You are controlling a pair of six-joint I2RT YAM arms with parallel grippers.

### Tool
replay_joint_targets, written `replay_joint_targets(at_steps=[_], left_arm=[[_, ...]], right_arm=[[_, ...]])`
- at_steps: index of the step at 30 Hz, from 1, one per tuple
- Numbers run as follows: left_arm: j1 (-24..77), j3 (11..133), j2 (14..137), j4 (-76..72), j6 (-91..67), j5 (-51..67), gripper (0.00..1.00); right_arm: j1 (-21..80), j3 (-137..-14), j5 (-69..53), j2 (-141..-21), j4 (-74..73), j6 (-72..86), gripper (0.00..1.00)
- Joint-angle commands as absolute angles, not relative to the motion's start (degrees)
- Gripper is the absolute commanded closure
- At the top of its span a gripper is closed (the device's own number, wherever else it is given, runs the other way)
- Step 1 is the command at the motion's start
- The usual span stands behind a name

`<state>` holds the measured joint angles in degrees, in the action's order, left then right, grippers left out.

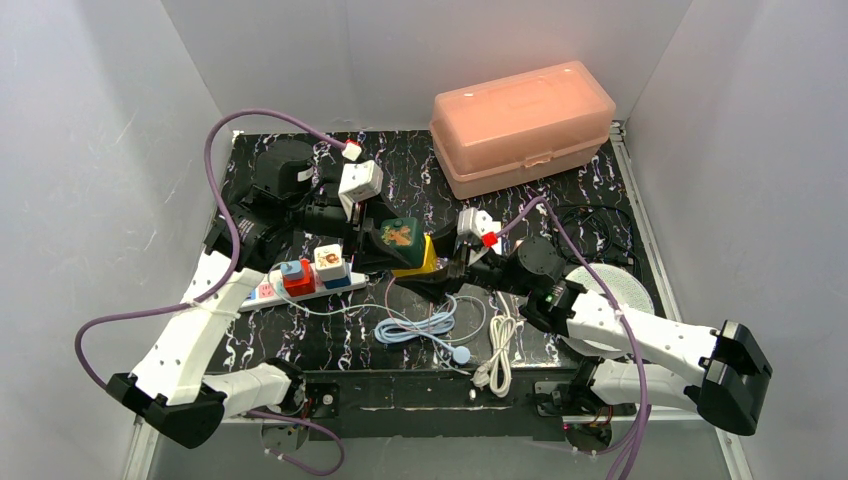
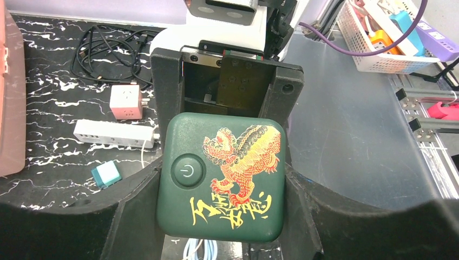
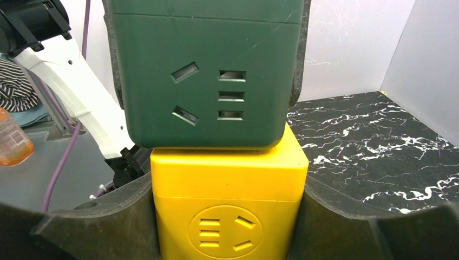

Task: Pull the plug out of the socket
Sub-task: Remove the plug from the socket.

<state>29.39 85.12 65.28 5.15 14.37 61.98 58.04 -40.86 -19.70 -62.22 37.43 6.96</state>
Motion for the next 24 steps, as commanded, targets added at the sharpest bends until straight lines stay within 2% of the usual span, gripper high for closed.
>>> replay_joint_targets(at_steps=[1,15,24], left_arm=[[27.69,89.71,62.61,-4.36,8.89,64.23,1.0],[27.69,91.17,62.44,-3.52,8.32,65.56,1.0],[27.69,92.91,62.77,-3.09,8.19,66.47,1.0]], right_arm=[[58.1,-35.75,-18.26,-64.04,27.63,2.34,0.99],[58.1,-37.05,-17.82,-65.96,17.21,-2.76,0.99],[58.1,-34.83,-16.55,-67.19,15.89,-1.92,0.99]])
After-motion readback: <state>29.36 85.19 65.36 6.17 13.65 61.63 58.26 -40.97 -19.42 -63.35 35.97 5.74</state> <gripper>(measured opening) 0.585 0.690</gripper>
